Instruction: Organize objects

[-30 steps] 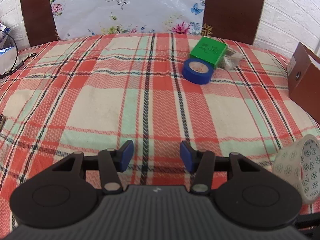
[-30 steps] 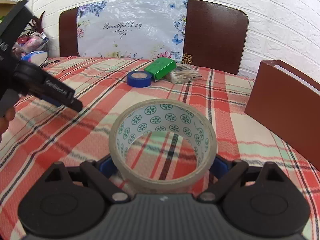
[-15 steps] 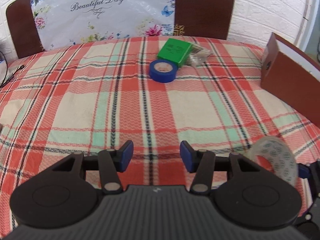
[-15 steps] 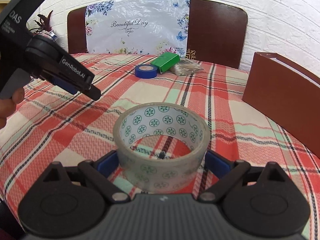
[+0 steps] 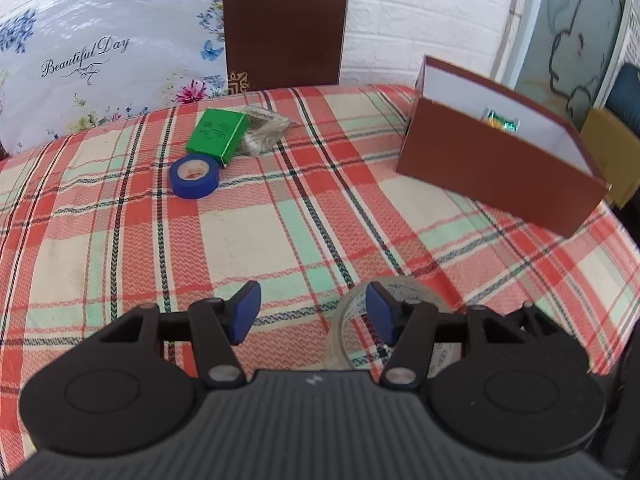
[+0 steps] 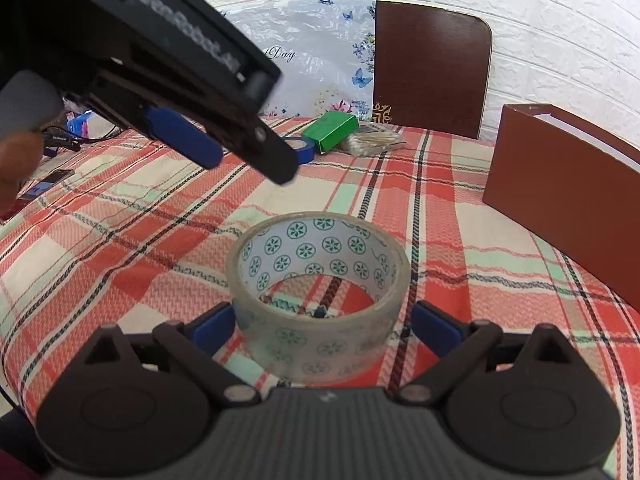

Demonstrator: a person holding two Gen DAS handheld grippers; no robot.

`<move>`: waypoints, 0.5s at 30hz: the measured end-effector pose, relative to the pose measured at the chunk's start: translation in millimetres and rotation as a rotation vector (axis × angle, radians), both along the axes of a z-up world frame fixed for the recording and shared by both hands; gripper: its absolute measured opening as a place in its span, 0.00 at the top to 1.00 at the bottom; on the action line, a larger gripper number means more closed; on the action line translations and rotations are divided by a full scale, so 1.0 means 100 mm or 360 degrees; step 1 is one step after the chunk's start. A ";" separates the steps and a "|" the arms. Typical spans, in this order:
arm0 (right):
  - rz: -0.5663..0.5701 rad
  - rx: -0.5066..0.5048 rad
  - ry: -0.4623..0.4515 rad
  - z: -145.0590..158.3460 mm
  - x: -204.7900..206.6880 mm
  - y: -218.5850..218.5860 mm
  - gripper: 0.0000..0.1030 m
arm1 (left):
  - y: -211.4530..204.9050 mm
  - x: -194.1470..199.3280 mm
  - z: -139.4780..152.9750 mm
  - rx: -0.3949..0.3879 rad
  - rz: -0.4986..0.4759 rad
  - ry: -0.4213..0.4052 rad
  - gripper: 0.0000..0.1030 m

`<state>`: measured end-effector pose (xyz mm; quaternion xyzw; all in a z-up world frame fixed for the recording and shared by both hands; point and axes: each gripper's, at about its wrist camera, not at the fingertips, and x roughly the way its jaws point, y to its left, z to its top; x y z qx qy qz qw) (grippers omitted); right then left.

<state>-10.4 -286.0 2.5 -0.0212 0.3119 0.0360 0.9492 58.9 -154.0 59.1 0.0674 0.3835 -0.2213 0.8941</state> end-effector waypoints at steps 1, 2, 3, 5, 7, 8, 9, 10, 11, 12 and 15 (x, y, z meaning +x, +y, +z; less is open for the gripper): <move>0.0002 0.0006 0.0004 0.00 0.01 -0.01 0.05 | -0.02 0.02 -0.05 0.0026 -0.0005 0.0014 0.42; 0.0004 0.0010 0.0006 0.00 0.01 -0.02 0.05 | -0.03 0.03 -0.10 0.0045 -0.0012 0.0037 0.42; 0.0006 0.0014 0.0007 0.00 0.01 -0.02 0.05 | -0.03 0.05 -0.15 0.0062 -0.0021 0.0068 0.43; 0.0013 0.0027 0.0011 0.00 0.01 -0.03 0.06 | -0.06 0.06 -0.25 0.0100 -0.0040 0.0126 0.46; 0.0034 0.0048 0.0019 -0.01 0.02 -0.03 0.10 | -0.09 0.07 -0.34 0.0113 -0.0077 0.0191 0.63; 0.0042 0.0051 0.0017 -0.01 0.02 -0.03 0.11 | -0.10 0.07 -0.36 0.0082 -0.0101 0.0223 0.73; 0.0045 0.0043 0.0011 -0.01 0.02 -0.03 0.11 | -0.12 0.07 -0.36 0.0060 -0.0121 0.0242 0.79; 0.0048 0.0028 0.0005 -0.02 0.01 -0.02 0.11 | -0.15 0.07 -0.34 0.0072 -0.0125 0.0231 0.80; 0.0048 0.0016 -0.0008 -0.02 0.00 -0.01 0.11 | -0.19 0.07 -0.31 0.0088 -0.0136 0.0205 0.81; 0.0039 0.0005 -0.0023 -0.01 0.00 -0.01 0.11 | -0.22 0.07 -0.28 0.0089 -0.0151 0.0184 0.81; -0.0009 -0.0049 -0.0111 0.07 -0.03 -0.07 0.11 | -0.37 0.10 -0.10 0.0072 -0.0199 0.0123 0.81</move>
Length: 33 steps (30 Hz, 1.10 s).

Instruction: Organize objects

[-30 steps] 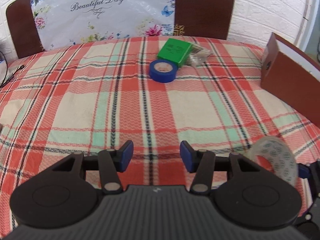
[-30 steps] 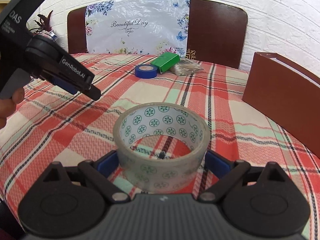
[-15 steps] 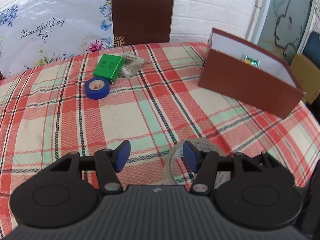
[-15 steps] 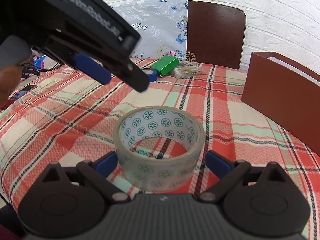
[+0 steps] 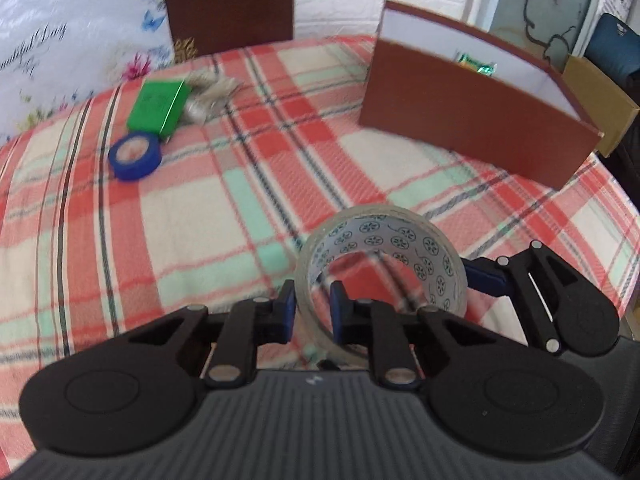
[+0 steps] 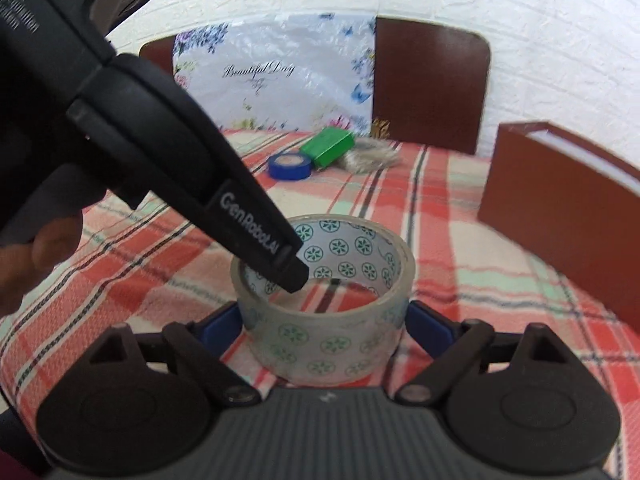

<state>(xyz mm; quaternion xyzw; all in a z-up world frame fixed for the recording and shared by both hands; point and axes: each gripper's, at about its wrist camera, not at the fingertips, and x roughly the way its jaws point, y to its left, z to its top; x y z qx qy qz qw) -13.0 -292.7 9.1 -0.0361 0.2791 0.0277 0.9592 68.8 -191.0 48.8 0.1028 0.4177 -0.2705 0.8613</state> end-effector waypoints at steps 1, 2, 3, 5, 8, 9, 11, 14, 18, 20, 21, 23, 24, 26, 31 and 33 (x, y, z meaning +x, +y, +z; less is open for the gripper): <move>-0.0021 -0.0030 -0.0036 0.04 0.00 -0.03 0.11 | -0.07 0.02 0.07 -0.0010 -0.0019 -0.0028 0.81; -0.0046 -0.0068 -0.0077 0.08 0.00 -0.07 0.11 | -0.15 0.05 0.16 -0.0024 -0.0042 -0.0061 0.81; -0.0075 -0.0109 -0.0123 0.14 0.00 -0.12 0.11 | -0.24 0.08 0.26 -0.0043 -0.0064 -0.0095 0.81; -0.0151 -0.0185 -0.0221 0.27 0.02 -0.25 0.11 | -0.47 0.14 0.46 -0.0084 -0.0115 -0.0170 0.81; -0.0278 -0.0263 -0.0341 0.48 0.09 -0.54 0.11 | -0.87 0.24 0.73 -0.0150 -0.0203 -0.0285 0.81; -0.0327 -0.0277 -0.0376 0.55 0.12 -0.67 0.11 | -1.01 0.27 0.79 -0.0170 -0.0234 -0.0321 0.81; -0.0420 -0.0295 -0.0428 0.67 0.18 -0.92 0.11 | -1.28 0.35 0.87 -0.0199 -0.0281 -0.0365 0.81; -0.0541 -0.0268 -0.0439 0.77 0.31 -1.30 0.11 | -1.64 0.51 0.88 -0.0205 -0.0317 -0.0397 0.81; -0.0624 -0.0106 -0.0365 0.78 0.53 -1.73 0.11 | -1.97 0.74 0.75 -0.0168 -0.0308 -0.0380 0.80; -0.0639 -0.0028 -0.0307 0.73 0.67 -1.88 0.10 | -2.03 0.82 0.69 -0.0136 -0.0276 -0.0380 0.80; -0.0632 0.0006 -0.0271 0.69 0.74 -1.94 0.10 | -2.05 0.86 0.65 -0.0111 -0.0251 -0.0388 0.79; -0.0618 0.0032 -0.0233 0.60 0.86 -2.00 0.04 | -2.04 0.94 0.59 -0.0065 -0.0206 -0.0366 0.76; -0.0635 0.0032 -0.0245 0.58 0.87 -2.00 0.04 | -2.01 0.96 0.56 -0.0058 -0.0197 -0.0343 0.76; -0.0650 0.0045 -0.0270 0.55 0.86 -2.00 0.03 | -1.93 0.96 0.54 -0.0050 -0.0196 -0.0343 0.73; -0.0713 0.0061 -0.0342 0.52 0.67 -1.91 0.05 | -1.68 0.88 0.63 -0.0093 -0.0169 -0.0396 0.71; -0.0729 0.0038 -0.0400 0.53 0.55 -1.82 0.05 | -1.54 0.80 0.69 -0.0120 -0.0150 -0.0429 0.67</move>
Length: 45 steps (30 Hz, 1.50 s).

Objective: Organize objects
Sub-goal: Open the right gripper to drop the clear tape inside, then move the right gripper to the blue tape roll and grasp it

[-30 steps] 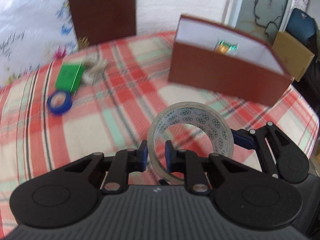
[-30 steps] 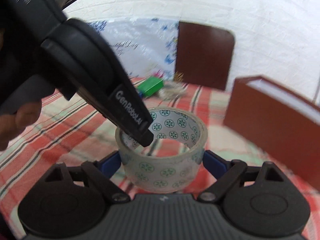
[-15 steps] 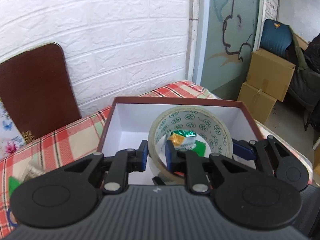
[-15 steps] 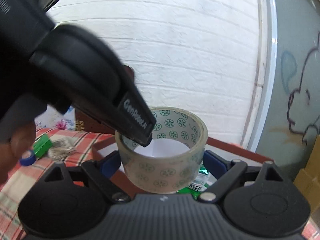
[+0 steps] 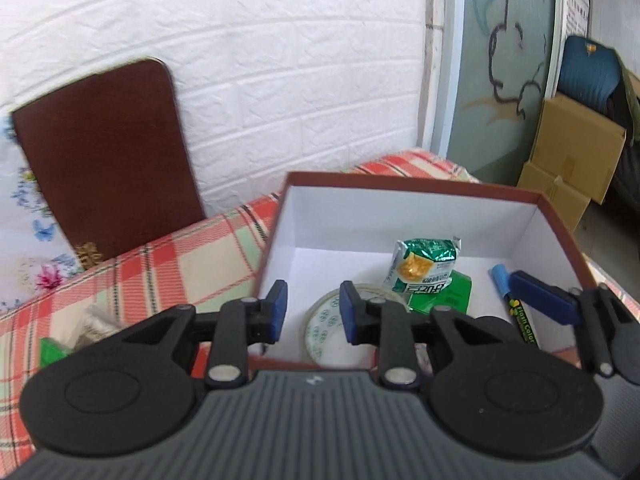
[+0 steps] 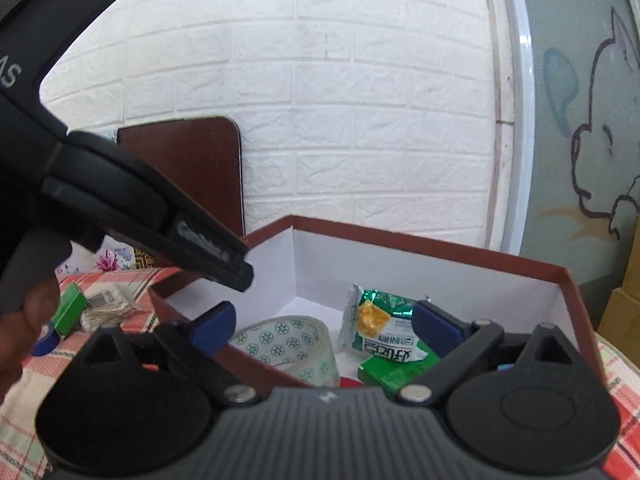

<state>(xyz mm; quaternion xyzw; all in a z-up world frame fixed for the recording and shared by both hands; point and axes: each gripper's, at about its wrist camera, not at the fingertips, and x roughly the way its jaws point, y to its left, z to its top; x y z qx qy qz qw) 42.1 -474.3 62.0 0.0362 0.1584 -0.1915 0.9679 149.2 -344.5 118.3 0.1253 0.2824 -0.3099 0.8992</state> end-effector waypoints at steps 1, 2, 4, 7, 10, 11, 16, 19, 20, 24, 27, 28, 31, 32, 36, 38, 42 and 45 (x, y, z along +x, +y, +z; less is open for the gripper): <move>-0.0013 -0.0023 -0.0034 0.02 -0.05 0.04 0.05 | 0.07 -0.03 0.02 -0.0013 0.0010 -0.0018 0.66; -0.0023 -0.0047 -0.0070 0.03 -0.12 0.08 0.05 | 0.16 -0.07 0.04 -0.0025 0.0021 -0.0036 0.64; -0.0035 -0.0079 -0.0143 0.06 -0.30 0.14 0.05 | 0.34 -0.11 0.05 -0.0041 0.0048 -0.0063 0.60; 0.0005 -0.0081 -0.0205 0.13 -0.34 0.33 0.06 | 0.63 -0.17 0.00 -0.0021 0.0124 -0.0068 0.57; 0.0104 -0.0052 -0.0181 0.15 -0.28 0.58 0.06 | 0.96 -0.16 -0.14 0.0025 0.0227 -0.0014 0.57; 0.0147 -0.0036 -0.0145 0.09 -0.18 0.66 0.06 | 1.08 -0.14 -0.22 0.0040 0.0264 0.0017 0.57; 0.0365 0.0118 0.0102 -0.18 0.10 0.99 0.11 | 1.65 -0.03 -0.63 0.0124 0.0471 0.0180 0.57; 0.0465 0.0152 0.0237 -0.34 0.22 1.21 0.13 | 1.98 0.04 -0.81 0.0132 0.0582 0.0250 0.57; 0.0494 0.0160 0.0278 -0.38 0.27 1.27 0.15 | 2.09 0.07 -0.86 0.0130 0.0619 0.0263 0.57; 0.0574 0.0184 0.0410 -0.52 0.39 1.52 0.19 | 2.45 0.15 -0.98 0.0102 0.0744 0.0299 0.57; 0.0613 0.0166 0.0494 -0.61 0.48 1.68 0.19 | 2.62 0.18 -1.04 0.0089 0.0807 0.0282 0.55; 0.0621 0.0147 0.0521 -0.63 0.49 1.75 0.19 | 2.65 0.18 -1.05 0.0094 0.0822 0.0261 0.53; 0.0641 0.0091 0.0550 -0.64 0.52 1.87 0.19 | 2.75 0.19 -1.08 0.0106 0.0858 0.0214 0.52; 0.0646 0.0082 0.0556 -0.63 0.53 1.90 0.19 | 2.77 0.19 -1.09 0.0105 0.0868 0.0203 0.50; 0.0652 0.0051 0.0561 -0.64 0.59 2.00 0.17 | 2.86 0.20 -1.11 0.0088 0.0893 0.0180 0.46; 0.0646 0.0047 0.0561 -0.65 0.62 2.03 0.16 | 2.89 0.21 -1.12 0.0076 0.0890 0.0175 0.45; 0.0633 0.0053 0.0562 -0.67 0.68 2.07 0.13 | 2.94 0.19 -1.14 0.0050 0.0890 0.0168 0.44; 0.0624 0.0047 0.0561 -0.67 0.71 2.10 0.13 | 2.98 0.19 -1.14 0.0030 0.0888 0.0165 0.43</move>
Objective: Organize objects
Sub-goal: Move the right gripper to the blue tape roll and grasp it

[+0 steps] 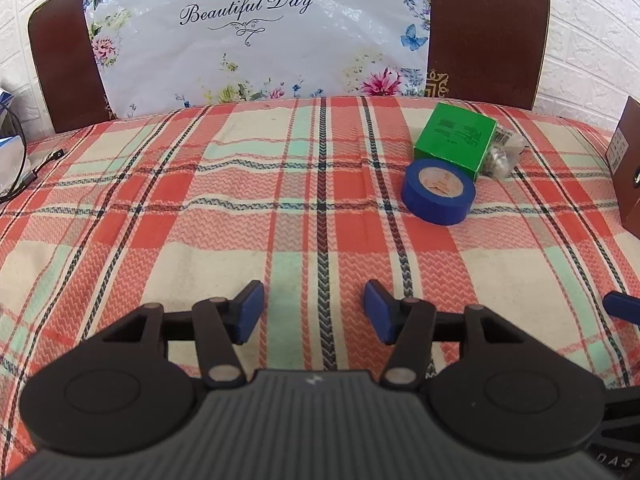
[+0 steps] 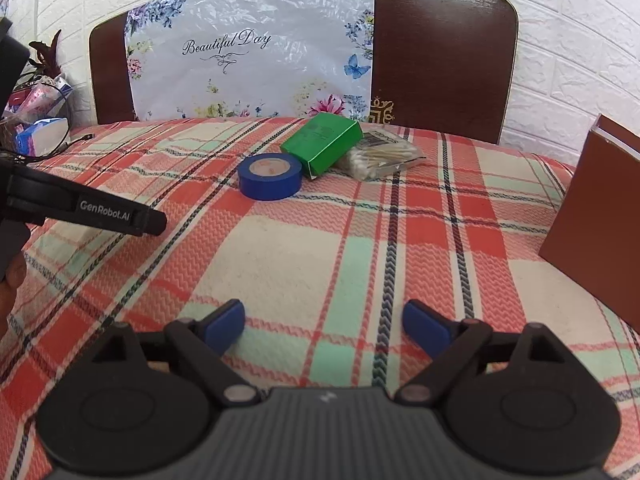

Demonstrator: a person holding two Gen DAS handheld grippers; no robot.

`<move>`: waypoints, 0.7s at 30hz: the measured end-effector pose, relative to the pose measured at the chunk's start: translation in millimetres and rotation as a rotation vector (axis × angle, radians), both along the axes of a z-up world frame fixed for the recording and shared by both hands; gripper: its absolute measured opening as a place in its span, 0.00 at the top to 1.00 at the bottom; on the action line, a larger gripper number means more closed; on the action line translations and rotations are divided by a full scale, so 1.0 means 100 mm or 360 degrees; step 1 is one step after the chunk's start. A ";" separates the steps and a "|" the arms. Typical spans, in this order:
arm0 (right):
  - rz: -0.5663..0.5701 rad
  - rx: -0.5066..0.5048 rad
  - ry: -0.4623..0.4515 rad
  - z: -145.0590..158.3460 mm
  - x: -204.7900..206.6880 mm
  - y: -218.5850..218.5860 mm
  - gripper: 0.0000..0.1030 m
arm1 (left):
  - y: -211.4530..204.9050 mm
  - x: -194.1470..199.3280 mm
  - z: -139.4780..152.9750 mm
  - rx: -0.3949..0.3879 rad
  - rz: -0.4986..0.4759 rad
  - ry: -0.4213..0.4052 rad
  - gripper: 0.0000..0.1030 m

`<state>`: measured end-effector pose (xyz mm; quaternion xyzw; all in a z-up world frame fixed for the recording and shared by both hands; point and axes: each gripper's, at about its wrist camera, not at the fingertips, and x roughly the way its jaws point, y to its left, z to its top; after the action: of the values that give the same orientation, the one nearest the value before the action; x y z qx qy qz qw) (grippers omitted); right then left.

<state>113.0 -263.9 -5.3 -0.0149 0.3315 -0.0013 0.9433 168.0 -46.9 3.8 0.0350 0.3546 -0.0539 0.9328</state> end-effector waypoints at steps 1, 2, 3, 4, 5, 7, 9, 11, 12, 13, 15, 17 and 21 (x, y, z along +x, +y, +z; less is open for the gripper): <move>-0.0001 -0.0003 -0.0001 0.00 0.01 0.01 0.13 | 0.01 0.00 0.00 -0.0006 -0.0002 -0.0001 0.43; -0.0001 -0.0004 -0.0002 0.00 0.02 0.03 0.13 | 0.02 0.00 0.00 -0.0011 -0.0004 -0.0002 0.43; 0.0000 -0.0002 -0.0002 0.00 0.04 0.04 0.13 | 0.02 0.00 0.00 -0.0016 -0.0006 -0.0002 0.43; 0.0002 0.0003 -0.0001 0.00 0.06 0.04 0.13 | 0.03 0.00 -0.01 -0.0019 -0.0008 -0.0004 0.43; 0.0005 0.0007 0.0000 0.00 0.08 0.05 0.13 | 0.04 0.00 -0.01 -0.0023 -0.0009 -0.0006 0.43; 0.0008 0.0014 0.0003 0.00 0.15 0.08 0.12 | 0.06 0.01 -0.02 -0.0028 -0.0009 -0.0010 0.42; 0.0017 0.0012 0.0001 0.00 0.23 0.12 0.12 | 0.07 0.01 -0.02 -0.0030 -0.0006 -0.0015 0.42; 0.0030 0.0009 0.0000 0.00 0.32 0.16 0.12 | 0.09 0.01 -0.02 -0.0037 -0.0002 -0.0015 0.42; 0.0035 0.0006 -0.0001 0.00 0.36 0.18 0.12 | 0.11 0.01 -0.02 -0.0039 0.0002 -0.0015 0.41; 0.0041 0.0006 -0.0001 0.00 0.41 0.20 0.12 | 0.12 0.01 -0.02 -0.0044 0.0004 -0.0015 0.41; 0.0051 0.0009 -0.0002 0.00 0.50 0.23 0.12 | 0.14 0.02 -0.03 -0.0048 0.0011 -0.0017 0.41; 0.0055 0.0011 -0.0003 0.00 0.58 0.25 0.12 | 0.16 0.03 -0.03 -0.0047 0.0017 -0.0022 0.40; 0.0062 0.0013 -0.0005 0.00 0.76 0.31 0.12 | 0.21 0.04 -0.05 -0.0053 0.0026 -0.0033 0.38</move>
<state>189.3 -233.0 -5.6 -0.0176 0.3298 0.0184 0.9437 171.9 -26.2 -0.8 0.0173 0.3442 -0.0518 0.9373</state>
